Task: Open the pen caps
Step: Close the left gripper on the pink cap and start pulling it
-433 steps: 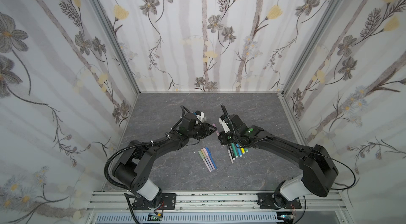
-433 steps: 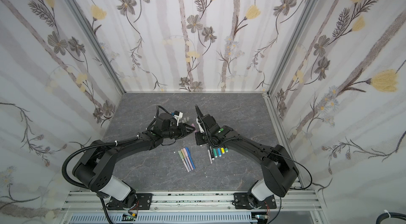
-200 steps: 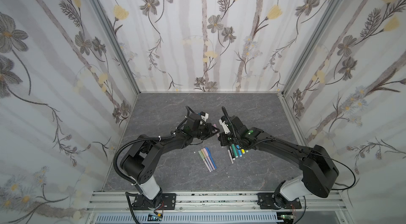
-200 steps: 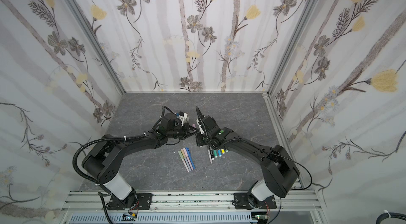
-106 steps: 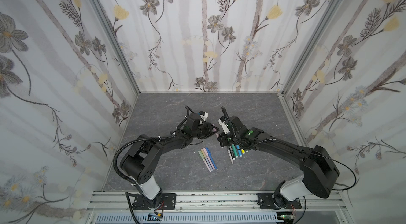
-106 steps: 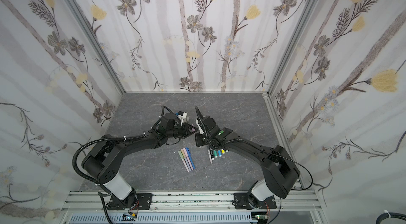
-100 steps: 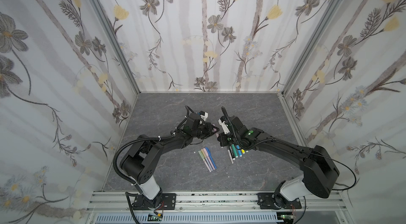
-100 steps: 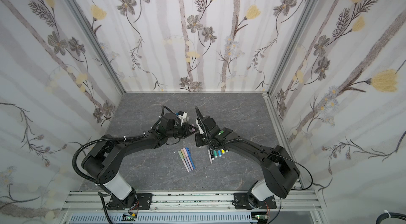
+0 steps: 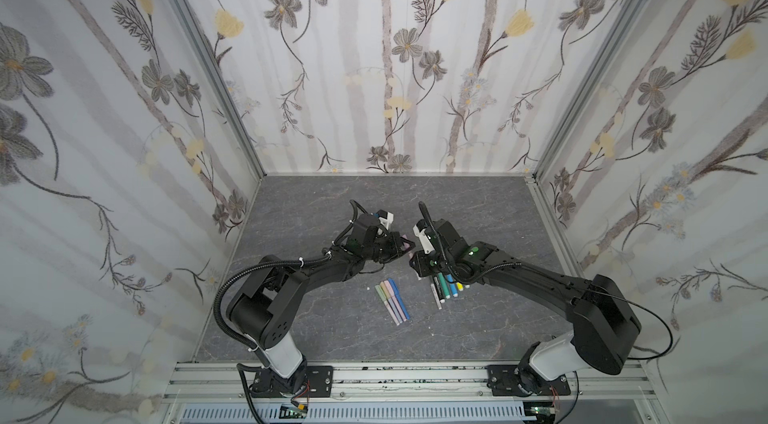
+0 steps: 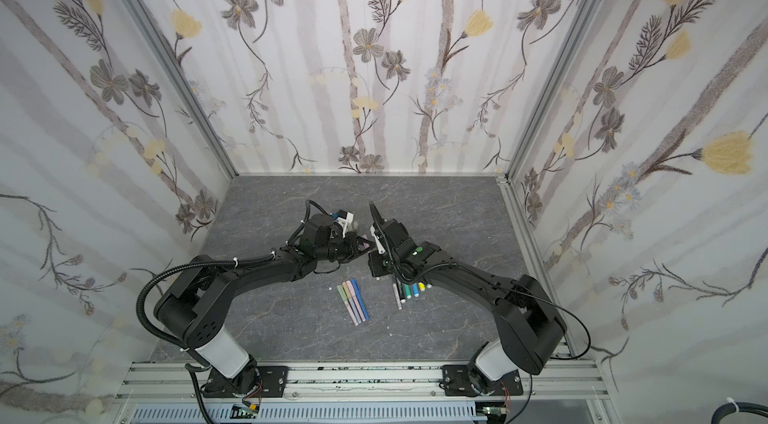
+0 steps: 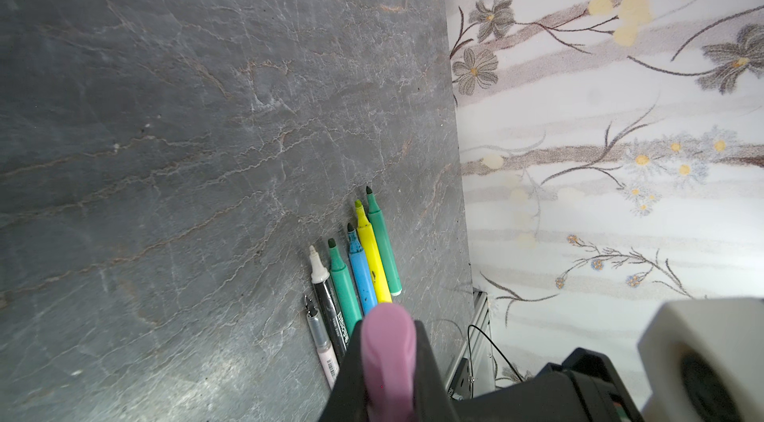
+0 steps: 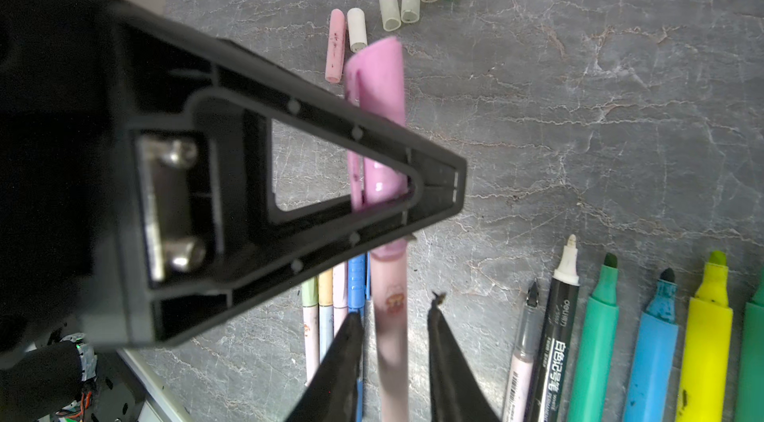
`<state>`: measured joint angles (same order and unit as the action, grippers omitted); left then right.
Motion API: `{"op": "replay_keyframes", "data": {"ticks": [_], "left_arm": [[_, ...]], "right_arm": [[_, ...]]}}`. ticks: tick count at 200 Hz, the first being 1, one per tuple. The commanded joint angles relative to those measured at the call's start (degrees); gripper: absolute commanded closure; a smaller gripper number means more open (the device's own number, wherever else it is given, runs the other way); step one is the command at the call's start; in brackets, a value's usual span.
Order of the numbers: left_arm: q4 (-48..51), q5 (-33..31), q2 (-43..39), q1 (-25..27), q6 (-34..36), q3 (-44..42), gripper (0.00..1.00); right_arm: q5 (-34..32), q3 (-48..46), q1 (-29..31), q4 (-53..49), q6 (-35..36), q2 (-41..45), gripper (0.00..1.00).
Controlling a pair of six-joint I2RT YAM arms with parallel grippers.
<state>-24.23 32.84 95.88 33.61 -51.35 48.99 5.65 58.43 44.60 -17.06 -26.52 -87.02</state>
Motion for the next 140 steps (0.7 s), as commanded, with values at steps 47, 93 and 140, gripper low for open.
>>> {"op": "replay_keyframes", "data": {"ticks": [47,93,140], "left_arm": [[-1.29,-0.19,-1.38,0.04,0.33,-0.56,1.0],[3.45,-2.57,0.26,-1.62,5.59,2.47,1.0],[8.62,-5.85,3.34,-5.37,10.97,8.25,1.0]], "right_arm": [[0.59,2.47,-0.12,0.97,0.68,-2.84,0.92],[1.74,1.18,0.4,0.4,0.39,-2.24,1.0],[1.46,-3.12,3.91,1.97,-1.92,-0.11,1.0]]}}
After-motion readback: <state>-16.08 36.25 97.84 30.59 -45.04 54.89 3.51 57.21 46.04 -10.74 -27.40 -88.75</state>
